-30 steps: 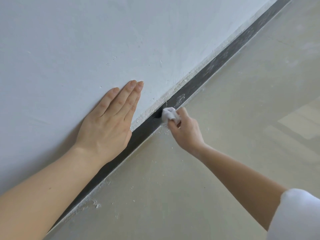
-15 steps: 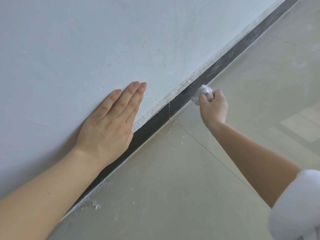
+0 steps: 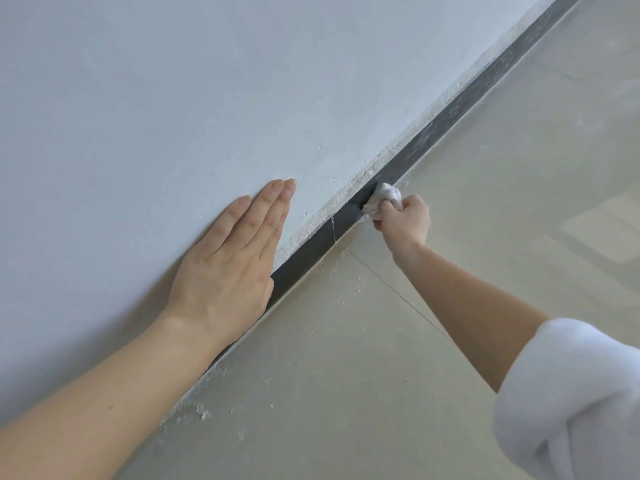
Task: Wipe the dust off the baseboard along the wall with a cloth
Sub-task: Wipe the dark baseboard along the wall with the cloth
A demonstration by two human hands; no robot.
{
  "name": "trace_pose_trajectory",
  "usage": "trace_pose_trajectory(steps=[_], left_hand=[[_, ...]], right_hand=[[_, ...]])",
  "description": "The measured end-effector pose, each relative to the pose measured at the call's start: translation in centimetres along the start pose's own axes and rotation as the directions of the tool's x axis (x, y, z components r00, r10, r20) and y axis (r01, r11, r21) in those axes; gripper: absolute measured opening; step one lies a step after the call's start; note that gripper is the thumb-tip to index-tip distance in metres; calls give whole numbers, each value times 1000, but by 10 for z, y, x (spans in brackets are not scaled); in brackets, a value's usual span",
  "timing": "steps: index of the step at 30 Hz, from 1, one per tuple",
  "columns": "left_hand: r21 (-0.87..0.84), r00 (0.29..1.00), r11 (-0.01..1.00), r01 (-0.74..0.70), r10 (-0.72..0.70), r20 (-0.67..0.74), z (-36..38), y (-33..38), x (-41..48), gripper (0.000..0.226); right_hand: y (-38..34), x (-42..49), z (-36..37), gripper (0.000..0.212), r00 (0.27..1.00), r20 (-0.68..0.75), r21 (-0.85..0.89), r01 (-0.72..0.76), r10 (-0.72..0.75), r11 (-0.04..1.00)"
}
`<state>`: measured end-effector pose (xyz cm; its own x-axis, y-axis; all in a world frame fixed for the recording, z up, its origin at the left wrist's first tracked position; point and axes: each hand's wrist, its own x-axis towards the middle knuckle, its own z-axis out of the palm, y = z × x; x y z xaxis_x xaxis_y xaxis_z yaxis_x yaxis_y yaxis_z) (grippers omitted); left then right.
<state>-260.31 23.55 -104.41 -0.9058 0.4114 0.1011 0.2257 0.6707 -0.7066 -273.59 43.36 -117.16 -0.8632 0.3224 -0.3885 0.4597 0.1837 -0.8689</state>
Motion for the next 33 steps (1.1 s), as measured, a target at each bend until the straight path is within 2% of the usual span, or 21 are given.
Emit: trace_pose_trajectory(steps=[3, 5, 9, 11, 12, 14, 15, 18, 21, 25, 27, 31, 33], left_hand=[[-4, 1000, 1000, -26, 26, 11, -18, -8, 22, 73], [3, 998, 998, -61, 61, 19, -36, -18, 37, 72], [-8, 999, 999, -40, 40, 9, -64, -40, 55, 66], [5, 997, 998, -59, 59, 40, -75, -50, 56, 68], [11, 997, 997, -71, 70, 44, -78, -54, 56, 69], [25, 995, 996, -87, 85, 52, -80, -60, 54, 69], [48, 993, 993, -104, 101, 62, -78, -61, 53, 69], [123, 987, 980, -156, 150, 57, -64, -60, 49, 67], [119, 990, 983, -139, 135, 39, -57, -58, 41, 68], [122, 990, 983, -135, 138, -11, -53, -60, 37, 67], [157, 988, 977, -147, 152, -18, -49, -59, 38, 67], [210, 985, 965, -159, 169, -31, -43, -57, 38, 69], [206, 987, 967, -152, 158, -14, -46, -57, 38, 71]], right_hand=[[-24, 8, -26, 13, 986, -55, 169, -144, 155, 975], [-37, 1, -42, 12, 963, -3, 221, -262, 269, 940], [-62, -32, -64, 7, 898, 225, 4, -390, 379, 921], [-68, -51, -69, 9, 894, 294, -139, -310, 338, 940], [-68, -60, -69, 12, 919, 301, -265, -178, 256, 948], [-60, -78, -66, 16, 945, 317, -493, 91, 81, 865], [-53, -86, -62, 15, 941, 336, -549, 164, 37, 819], [-25, -106, -42, 13, 900, 436, -596, 266, 26, 758], [-8, -122, -17, 12, 856, 512, -525, 254, 63, 812], [-12, -127, 9, 24, 899, 436, -456, 269, -51, 848], [-17, -117, 13, 22, 930, 355, -455, 264, -98, 851], [-29, -83, -7, 19, 987, 160, -520, 80, 5, 850], [-38, -76, -27, 21, 990, 137, -575, 89, -11, 813]])
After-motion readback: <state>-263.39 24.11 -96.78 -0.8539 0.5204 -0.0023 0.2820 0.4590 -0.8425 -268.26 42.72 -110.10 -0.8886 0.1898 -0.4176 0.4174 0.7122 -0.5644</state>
